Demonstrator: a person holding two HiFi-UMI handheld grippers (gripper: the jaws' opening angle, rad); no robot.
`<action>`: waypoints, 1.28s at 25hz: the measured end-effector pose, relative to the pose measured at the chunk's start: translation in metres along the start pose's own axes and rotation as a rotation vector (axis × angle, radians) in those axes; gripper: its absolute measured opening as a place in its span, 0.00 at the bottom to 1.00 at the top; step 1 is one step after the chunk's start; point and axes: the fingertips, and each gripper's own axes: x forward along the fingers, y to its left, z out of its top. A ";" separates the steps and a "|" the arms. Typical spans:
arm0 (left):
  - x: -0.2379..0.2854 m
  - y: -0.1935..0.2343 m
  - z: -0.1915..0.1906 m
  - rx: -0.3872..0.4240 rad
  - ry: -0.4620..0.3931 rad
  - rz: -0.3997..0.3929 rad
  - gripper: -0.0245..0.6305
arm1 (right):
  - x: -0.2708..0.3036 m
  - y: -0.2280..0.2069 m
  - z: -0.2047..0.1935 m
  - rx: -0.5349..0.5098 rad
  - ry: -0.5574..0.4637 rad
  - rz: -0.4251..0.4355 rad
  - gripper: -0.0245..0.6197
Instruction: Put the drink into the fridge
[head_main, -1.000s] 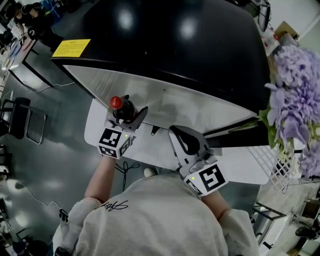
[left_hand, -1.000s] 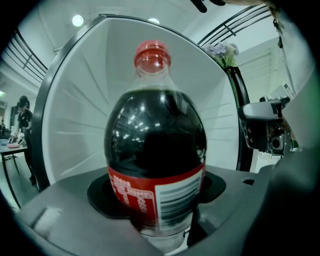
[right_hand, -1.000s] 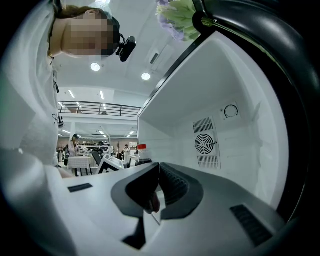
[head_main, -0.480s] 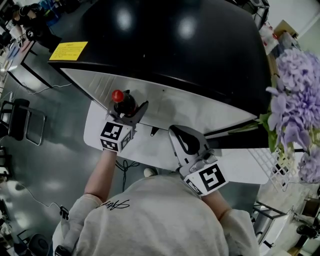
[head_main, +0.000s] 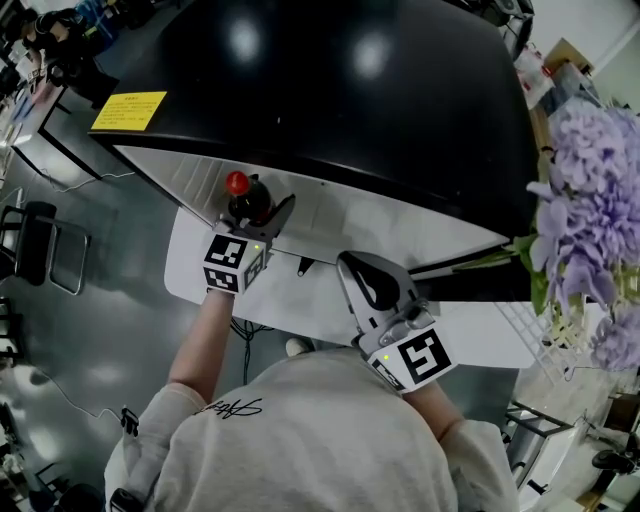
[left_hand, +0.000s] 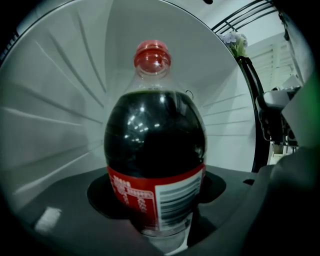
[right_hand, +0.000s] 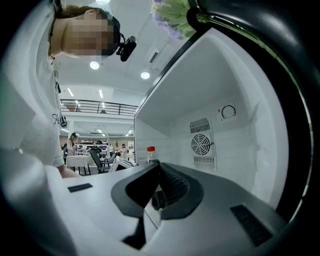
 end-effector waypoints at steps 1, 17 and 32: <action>0.002 0.001 -0.001 0.001 0.002 0.000 0.53 | 0.000 -0.001 0.000 0.000 0.000 0.000 0.06; 0.026 0.012 -0.009 0.003 0.015 0.014 0.53 | 0.003 -0.006 -0.001 0.001 0.009 -0.009 0.06; 0.038 0.021 -0.009 0.018 0.012 0.030 0.53 | 0.005 -0.008 -0.001 -0.011 0.018 -0.014 0.06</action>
